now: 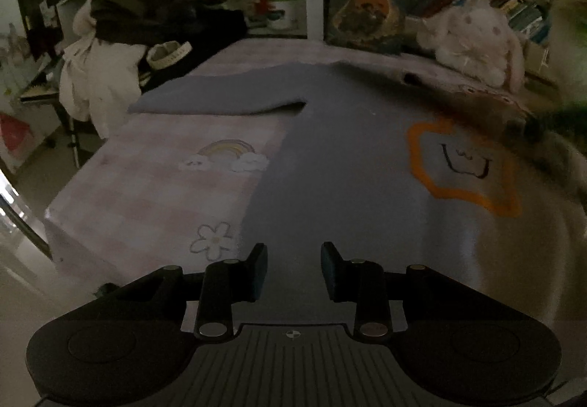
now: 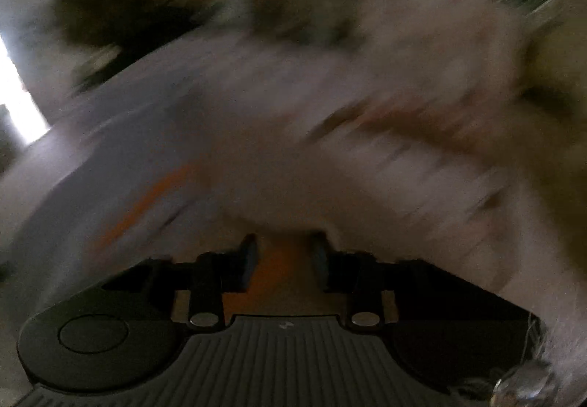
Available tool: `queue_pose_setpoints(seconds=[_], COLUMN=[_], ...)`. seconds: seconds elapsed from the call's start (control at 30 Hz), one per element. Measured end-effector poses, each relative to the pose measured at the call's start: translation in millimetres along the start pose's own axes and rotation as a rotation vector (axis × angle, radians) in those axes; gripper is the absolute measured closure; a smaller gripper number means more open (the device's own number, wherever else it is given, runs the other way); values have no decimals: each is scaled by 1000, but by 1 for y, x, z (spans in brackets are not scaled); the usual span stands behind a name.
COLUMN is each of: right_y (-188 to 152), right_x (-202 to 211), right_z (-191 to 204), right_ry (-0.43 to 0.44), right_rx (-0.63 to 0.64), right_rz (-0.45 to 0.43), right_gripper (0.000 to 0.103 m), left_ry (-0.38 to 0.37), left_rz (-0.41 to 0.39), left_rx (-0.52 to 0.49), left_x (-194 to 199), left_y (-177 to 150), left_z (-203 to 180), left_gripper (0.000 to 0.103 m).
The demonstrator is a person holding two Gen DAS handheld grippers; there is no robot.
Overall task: Fold clothes
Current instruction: 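Smooth the lavender sweatshirt body with the left gripper while the right gripper flattens the tan sweater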
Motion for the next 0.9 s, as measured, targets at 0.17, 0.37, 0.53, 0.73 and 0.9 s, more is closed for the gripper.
queue_pose_setpoints(seconds=[0.17, 0.37, 0.53, 0.73, 0.9], right_y=[29, -18, -78, -130, -146], right_x=[37, 48, 63, 89, 96], right_z=[-33, -29, -18, -9, 2], right_ry=[-126, -69, -16, 49, 107], right_rx=[-52, -13, -41, -110, -99], right_rz=[-219, -134, 2, 121, 159], right_gripper=[52, 52, 55, 60, 70], left_ry=[10, 8, 16, 12, -12], left_rz=[3, 18, 55, 79, 61], left_rx=[19, -14, 3, 22, 43], left_x=[-3, -13, -29, -46, -47], left_y=[3, 12, 19, 23, 21], left_z=[6, 6, 15, 21, 22], left_gripper=[70, 70, 70, 70, 78])
Point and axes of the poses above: each gripper's, at about its wrist camera, not at the fingertips, and x roughly against the way its jaws point, z to its left, y to its top, the point moved 1 cm from there along -x, roughly the way its jaws point, and after that the axes turned 9 degrees about z, right-handed, at the moved point
